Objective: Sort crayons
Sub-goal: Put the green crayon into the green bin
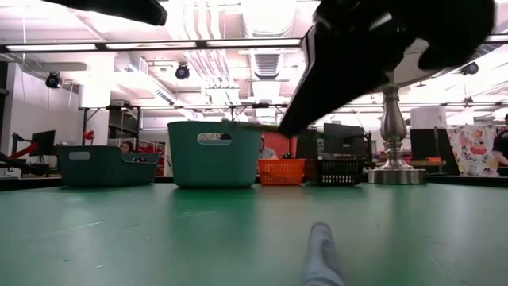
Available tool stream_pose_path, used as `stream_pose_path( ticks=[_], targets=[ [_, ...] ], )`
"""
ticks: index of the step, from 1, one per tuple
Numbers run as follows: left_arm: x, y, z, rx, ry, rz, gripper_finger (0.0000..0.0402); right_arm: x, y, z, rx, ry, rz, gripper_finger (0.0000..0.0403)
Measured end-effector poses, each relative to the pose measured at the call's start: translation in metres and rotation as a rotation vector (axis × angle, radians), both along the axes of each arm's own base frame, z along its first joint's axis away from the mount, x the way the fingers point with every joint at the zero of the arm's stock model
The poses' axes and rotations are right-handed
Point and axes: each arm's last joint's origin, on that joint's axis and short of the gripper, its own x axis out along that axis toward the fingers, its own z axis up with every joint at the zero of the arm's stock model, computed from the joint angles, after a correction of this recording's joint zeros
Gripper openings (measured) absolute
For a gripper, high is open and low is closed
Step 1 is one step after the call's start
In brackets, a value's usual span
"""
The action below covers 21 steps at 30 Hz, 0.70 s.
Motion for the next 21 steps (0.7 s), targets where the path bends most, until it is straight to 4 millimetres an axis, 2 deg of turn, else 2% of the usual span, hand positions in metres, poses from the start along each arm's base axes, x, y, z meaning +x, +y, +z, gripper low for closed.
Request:
stream_pose_path(
  ticks=[5, 9, 12, 15, 21],
  targets=[
    [-0.003, 0.008, 0.018, 0.062, 0.022, -0.039, 0.0076, -0.013, -0.015, 0.024, -0.030, -0.087, -0.033, 0.0010],
    [-0.011, 0.021, 0.033, 0.090, -0.006, -0.025, 0.0076, -0.013, -0.032, 0.039, -0.009, -0.180, -0.038, 0.0010],
    [-0.020, 0.035, 0.039, 0.070, -0.046, -0.006, 0.0076, -0.005, -0.044, 0.048, -0.020, -0.263, -0.020, 0.0009],
    [-0.030, 0.049, 0.037, 0.034, -0.110, 0.027, 0.0076, 0.008, -0.060, 0.054, -0.049, -0.329, -0.013, 0.0009],
    [-0.047, 0.070, 0.027, -0.076, -0.308, 0.137, 0.0076, 0.032, -0.114, 0.067, -0.120, -0.447, -0.092, 0.0009]
  ],
)
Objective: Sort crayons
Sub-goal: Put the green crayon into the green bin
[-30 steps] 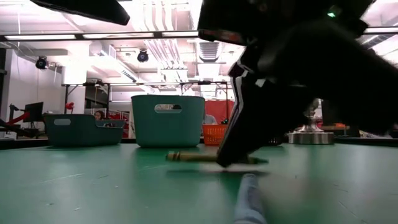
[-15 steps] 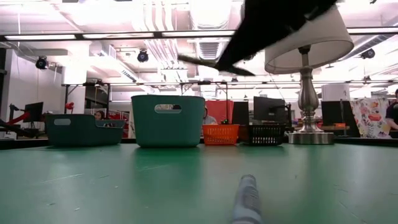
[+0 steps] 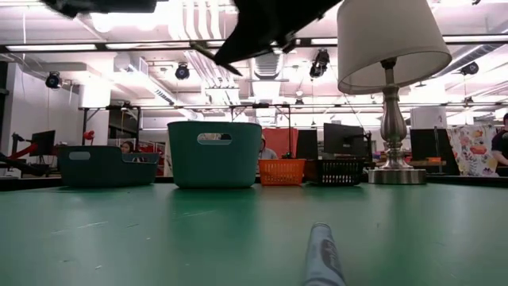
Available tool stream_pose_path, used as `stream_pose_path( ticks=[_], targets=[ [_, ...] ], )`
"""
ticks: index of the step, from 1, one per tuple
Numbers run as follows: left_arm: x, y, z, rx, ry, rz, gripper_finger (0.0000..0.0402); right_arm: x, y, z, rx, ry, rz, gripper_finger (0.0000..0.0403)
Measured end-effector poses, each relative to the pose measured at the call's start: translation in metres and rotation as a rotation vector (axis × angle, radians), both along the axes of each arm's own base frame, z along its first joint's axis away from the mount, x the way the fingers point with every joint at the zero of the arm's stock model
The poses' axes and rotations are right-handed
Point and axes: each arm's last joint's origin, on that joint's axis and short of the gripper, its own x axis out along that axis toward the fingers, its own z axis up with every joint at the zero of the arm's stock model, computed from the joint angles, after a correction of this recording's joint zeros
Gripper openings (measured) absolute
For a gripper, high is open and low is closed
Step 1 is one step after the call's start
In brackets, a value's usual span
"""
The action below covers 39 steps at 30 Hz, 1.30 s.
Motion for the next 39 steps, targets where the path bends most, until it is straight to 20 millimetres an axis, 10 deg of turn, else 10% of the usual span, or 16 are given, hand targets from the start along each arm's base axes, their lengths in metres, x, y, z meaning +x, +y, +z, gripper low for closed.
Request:
stream_pose_path(
  ticks=[16, 39],
  targets=[
    [-0.017, 0.022, -0.013, -0.010, -0.180, 0.257, 0.0076, 0.014, -0.153, 0.017, 0.177, -0.232, -0.132, 0.0012],
    [-0.016, 0.025, -0.015, -0.028, -0.192, 0.269, 0.0076, 0.026, -0.162, -0.019, 0.198, -0.183, -0.098, 0.0023]
  ],
)
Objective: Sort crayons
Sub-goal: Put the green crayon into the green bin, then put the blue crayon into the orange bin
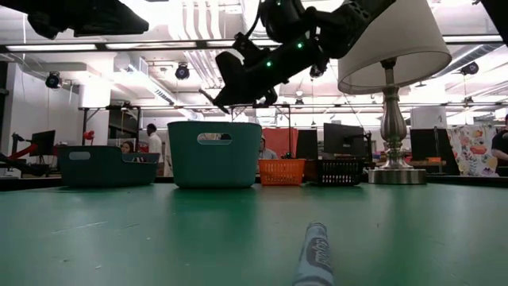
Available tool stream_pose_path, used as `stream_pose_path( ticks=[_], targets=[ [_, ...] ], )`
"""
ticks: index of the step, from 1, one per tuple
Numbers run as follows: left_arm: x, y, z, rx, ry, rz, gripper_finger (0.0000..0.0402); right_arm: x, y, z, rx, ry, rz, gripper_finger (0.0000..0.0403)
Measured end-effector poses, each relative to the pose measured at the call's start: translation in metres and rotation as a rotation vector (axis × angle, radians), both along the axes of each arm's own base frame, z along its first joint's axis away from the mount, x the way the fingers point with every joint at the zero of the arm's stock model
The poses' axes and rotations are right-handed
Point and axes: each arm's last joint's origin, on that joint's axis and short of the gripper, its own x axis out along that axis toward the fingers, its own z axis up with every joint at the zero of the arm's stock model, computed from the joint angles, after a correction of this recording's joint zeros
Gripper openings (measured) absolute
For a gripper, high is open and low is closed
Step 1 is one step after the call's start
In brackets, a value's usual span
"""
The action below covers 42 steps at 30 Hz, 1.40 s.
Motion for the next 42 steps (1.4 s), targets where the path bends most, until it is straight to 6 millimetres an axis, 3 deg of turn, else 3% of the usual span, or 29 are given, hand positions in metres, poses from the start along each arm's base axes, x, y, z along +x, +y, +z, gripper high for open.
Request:
stream_pose_path(
  ticks=[10, 17, 22, 28, 36, 42],
  targets=[
    [0.000, 0.001, -0.001, 0.003, 0.004, 0.002, 0.0076, 0.008, -0.002, 0.000, 0.017, -0.018, -0.016, 0.0134],
    [0.001, 0.000, -0.002, -0.048, -0.006, -0.048, 0.0076, 0.002, 0.027, 0.029, 0.025, -0.031, 0.056, 0.0168],
    [0.005, -0.005, 0.001, -0.141, -0.004, -0.161, 0.0076, -0.019, 0.068, 0.054, 0.050, 0.057, 0.144, 0.0163],
    [0.018, -0.019, 0.013, -0.352, 0.000, -0.395, 0.0076, -0.063, 0.132, 0.075, 0.124, 0.237, 0.301, 0.0150],
    [0.052, -0.056, 0.020, -0.676, -0.037, -0.481, 0.0076, -0.121, 0.213, 0.080, 0.291, 0.418, 0.411, 0.0137],
    [0.088, -0.095, 0.014, -0.913, 0.136, -0.378, 0.0076, -0.153, 0.265, 0.074, 0.343, 0.494, 0.507, 0.0134]
  ],
)
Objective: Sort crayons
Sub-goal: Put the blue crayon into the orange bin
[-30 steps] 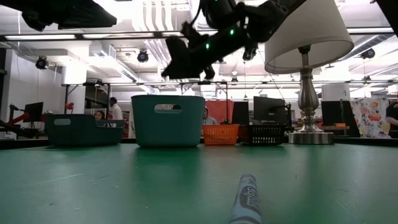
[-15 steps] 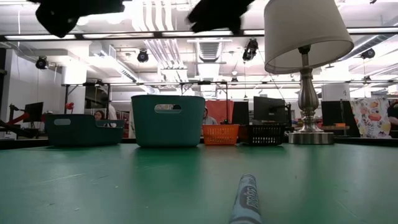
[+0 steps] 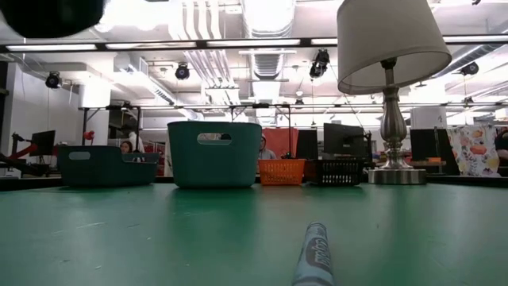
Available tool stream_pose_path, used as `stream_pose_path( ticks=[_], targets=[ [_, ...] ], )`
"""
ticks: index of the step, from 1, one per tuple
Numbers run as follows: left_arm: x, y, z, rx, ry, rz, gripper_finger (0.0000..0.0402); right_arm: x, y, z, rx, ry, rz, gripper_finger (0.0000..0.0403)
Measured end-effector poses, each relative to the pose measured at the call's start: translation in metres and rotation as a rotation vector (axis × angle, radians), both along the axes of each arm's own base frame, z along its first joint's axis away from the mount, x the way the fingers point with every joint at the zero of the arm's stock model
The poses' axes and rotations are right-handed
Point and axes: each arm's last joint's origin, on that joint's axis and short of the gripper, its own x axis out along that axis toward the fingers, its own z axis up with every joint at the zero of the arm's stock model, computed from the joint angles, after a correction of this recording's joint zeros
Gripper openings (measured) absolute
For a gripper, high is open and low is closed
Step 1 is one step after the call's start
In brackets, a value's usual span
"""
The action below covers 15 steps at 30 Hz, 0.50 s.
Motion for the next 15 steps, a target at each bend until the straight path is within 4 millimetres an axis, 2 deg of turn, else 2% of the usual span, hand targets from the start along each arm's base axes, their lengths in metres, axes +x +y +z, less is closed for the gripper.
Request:
stream_pose_path(
  ticks=[3, 7, 15],
  targets=[
    [0.011, -0.013, 0.000, -0.005, 0.190, 0.047, 0.0076, -0.013, 0.017, -0.002, 0.025, 0.021, 0.028, 0.0134],
    [0.020, -0.024, -0.003, 0.047, 0.376, 0.142, 0.0076, -0.030, 0.030, -0.004, 0.031, 0.076, 0.041, 0.0134],
    [0.053, -0.045, -0.009, -0.002, 0.465, 0.194, 0.0076, -0.051, 0.035, -0.012, 0.004, 0.212, -0.011, 0.0134]
  ],
)
